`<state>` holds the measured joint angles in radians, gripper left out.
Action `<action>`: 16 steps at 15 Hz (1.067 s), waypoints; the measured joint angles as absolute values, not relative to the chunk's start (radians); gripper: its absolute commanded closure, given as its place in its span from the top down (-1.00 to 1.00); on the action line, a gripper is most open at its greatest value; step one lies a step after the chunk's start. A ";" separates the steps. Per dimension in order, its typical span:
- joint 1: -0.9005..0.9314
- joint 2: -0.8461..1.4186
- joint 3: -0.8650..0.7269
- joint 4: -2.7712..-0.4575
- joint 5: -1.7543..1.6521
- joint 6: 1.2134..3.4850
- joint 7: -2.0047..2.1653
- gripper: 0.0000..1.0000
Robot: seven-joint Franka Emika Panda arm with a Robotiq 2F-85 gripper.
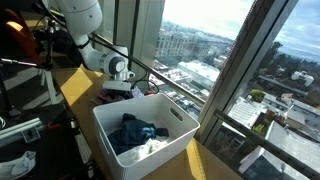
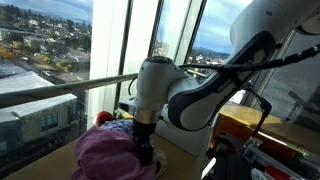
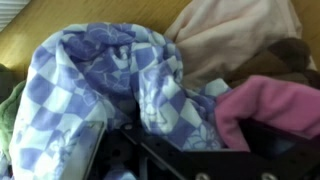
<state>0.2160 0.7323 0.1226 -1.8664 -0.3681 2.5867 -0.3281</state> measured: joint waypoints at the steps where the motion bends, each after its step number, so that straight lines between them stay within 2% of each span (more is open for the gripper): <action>1: 0.210 0.732 0.121 -1.870 -0.368 2.586 -0.328 0.01; 6: 0.159 0.701 0.103 -1.907 -0.368 2.586 -0.328 -0.75; 8: 0.133 0.675 0.093 -1.926 -0.368 2.586 -0.330 -1.00; 16: 0.092 0.466 0.091 -2.004 -0.368 2.561 -0.369 -1.00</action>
<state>0.0917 0.4659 0.0911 -2.0038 -0.3679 2.5611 -0.3687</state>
